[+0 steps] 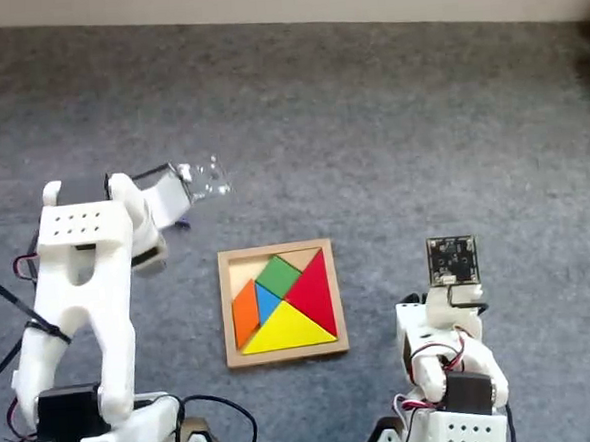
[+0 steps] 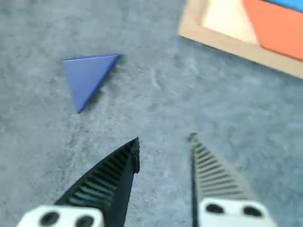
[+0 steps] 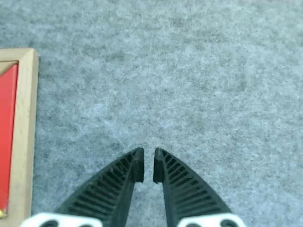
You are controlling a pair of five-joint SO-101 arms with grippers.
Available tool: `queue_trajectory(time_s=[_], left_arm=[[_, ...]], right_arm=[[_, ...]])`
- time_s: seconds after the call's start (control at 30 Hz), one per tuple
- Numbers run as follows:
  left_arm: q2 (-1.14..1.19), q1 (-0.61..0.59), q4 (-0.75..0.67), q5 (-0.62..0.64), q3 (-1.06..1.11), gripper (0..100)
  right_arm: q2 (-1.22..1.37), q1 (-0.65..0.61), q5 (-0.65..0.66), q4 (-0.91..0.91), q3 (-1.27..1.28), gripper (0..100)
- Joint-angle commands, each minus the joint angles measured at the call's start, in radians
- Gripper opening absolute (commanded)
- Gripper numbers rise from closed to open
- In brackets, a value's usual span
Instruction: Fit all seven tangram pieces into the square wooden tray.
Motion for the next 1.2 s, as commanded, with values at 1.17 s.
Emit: queue_trajectory(time_s=[1.17], left_arm=[[0.7,0.039,-0.044,0.16,-0.676,26]], right_arm=[[-0.016,0.01,-0.002,-0.013,0.104,5.2]])
